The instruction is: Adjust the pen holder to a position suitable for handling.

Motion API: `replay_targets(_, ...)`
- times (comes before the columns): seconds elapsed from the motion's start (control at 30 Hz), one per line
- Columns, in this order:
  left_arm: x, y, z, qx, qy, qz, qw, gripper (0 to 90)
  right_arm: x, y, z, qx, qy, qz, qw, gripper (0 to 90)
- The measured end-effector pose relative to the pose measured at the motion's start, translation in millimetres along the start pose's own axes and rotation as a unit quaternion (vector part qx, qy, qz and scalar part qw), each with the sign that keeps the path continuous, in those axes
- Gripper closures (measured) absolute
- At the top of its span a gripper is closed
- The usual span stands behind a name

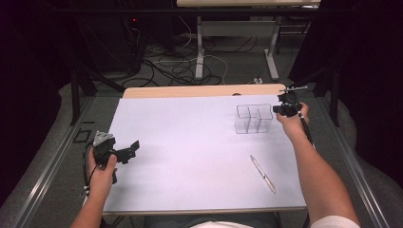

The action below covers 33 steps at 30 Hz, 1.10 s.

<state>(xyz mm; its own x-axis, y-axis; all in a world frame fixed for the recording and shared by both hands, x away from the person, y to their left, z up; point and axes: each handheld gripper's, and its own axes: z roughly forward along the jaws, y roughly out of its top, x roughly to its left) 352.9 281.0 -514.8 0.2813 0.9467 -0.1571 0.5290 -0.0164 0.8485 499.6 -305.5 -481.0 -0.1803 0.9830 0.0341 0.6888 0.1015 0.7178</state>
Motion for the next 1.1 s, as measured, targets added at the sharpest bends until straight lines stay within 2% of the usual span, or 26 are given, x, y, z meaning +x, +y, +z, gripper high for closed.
replay_targets(0.37, 0.4, 0.1, 0.0, 0.000, 0.000, -0.001, 1.0000, 0.1, 5.1, -4.1, 4.3, 0.013, 0.007, 0.011, 0.9998, 90.0)
replay_targets(0.63, 0.3, 0.4, 0.2, 0.001, -0.002, -0.001, 1.0000, 0.1, 3.7, -10.1, 4.2, -0.007, 0.013, 0.026, 0.9995, 90.0)
replay_targets(1.1, -0.6, 0.5, 1.4, 0.002, -0.003, -0.001, 1.0000, 0.1, 6.1, -12.6, 1.6, -0.008, 0.008, 0.017, 0.9998, 90.0)
